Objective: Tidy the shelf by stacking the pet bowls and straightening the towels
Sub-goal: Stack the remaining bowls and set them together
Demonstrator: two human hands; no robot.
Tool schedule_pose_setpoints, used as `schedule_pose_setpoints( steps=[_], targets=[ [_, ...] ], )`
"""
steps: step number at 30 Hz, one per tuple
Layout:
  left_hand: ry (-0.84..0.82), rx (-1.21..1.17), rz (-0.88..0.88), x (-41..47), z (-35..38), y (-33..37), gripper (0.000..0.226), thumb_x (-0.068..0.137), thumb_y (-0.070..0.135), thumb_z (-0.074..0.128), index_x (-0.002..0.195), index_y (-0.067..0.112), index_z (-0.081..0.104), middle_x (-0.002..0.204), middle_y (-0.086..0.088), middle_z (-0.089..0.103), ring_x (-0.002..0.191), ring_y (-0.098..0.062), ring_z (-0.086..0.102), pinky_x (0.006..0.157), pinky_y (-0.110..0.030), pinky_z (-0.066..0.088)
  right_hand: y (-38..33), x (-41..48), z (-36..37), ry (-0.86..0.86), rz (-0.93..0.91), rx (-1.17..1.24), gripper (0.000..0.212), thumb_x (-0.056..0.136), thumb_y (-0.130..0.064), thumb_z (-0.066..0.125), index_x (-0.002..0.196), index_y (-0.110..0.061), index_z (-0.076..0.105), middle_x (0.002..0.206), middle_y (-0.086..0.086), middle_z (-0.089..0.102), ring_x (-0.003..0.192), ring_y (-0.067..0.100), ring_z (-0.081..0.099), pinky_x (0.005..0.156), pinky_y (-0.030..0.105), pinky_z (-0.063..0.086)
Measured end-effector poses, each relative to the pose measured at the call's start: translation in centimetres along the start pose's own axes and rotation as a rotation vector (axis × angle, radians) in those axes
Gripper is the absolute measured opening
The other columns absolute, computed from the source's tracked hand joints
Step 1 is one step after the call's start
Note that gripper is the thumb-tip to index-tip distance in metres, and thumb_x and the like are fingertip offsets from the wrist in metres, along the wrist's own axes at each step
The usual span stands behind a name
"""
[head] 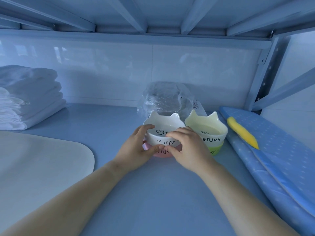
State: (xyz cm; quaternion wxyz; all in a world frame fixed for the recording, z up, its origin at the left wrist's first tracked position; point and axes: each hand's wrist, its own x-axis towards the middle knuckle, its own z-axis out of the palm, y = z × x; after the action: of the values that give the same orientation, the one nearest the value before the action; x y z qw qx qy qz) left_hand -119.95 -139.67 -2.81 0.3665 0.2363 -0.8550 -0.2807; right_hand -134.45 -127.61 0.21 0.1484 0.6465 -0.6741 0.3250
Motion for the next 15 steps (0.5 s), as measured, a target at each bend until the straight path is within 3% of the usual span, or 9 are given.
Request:
schedule_pose_setpoints(
  steps=[4,7,15],
  targets=[
    [0.009,0.075,0.033,0.16,-0.27,0.12,0.055,0.071,0.060,0.064,0.116,0.036,0.043,0.116,0.019,0.044,0.102,-0.006,0.050,0.091,-0.036,0.048,0.14,-0.07,-0.23,0.040,-0.017,0.016,0.026,0.075,-0.023,0.074,0.099,-0.015,0.069,0.091,-0.001,0.066,0.090,0.020,0.056,0.076,0.024,0.041],
    [0.046,0.103,0.089,0.51,-0.44,0.27,0.044,0.073,0.055,0.065,0.106,0.035,0.043,0.112,0.019,0.045,0.097,-0.006,0.051,0.084,-0.038,0.051,0.06,0.06,-0.27,0.081,-0.041,0.023,0.024,0.072,-0.018,0.077,0.094,-0.011,0.070,0.088,0.002,0.066,0.085,0.024,0.058,0.074,0.026,0.043],
    [0.033,0.038,0.089,0.64,-0.01,0.09,0.049,0.077,0.044,0.068,0.118,0.030,0.044,0.123,0.019,0.041,0.107,-0.003,0.046,0.094,-0.031,0.046,0.08,0.14,-0.02,0.106,-0.034,0.033,0.022,0.071,-0.013,0.077,0.092,-0.010,0.071,0.089,0.002,0.066,0.089,0.023,0.058,0.074,0.024,0.043]
  ],
)
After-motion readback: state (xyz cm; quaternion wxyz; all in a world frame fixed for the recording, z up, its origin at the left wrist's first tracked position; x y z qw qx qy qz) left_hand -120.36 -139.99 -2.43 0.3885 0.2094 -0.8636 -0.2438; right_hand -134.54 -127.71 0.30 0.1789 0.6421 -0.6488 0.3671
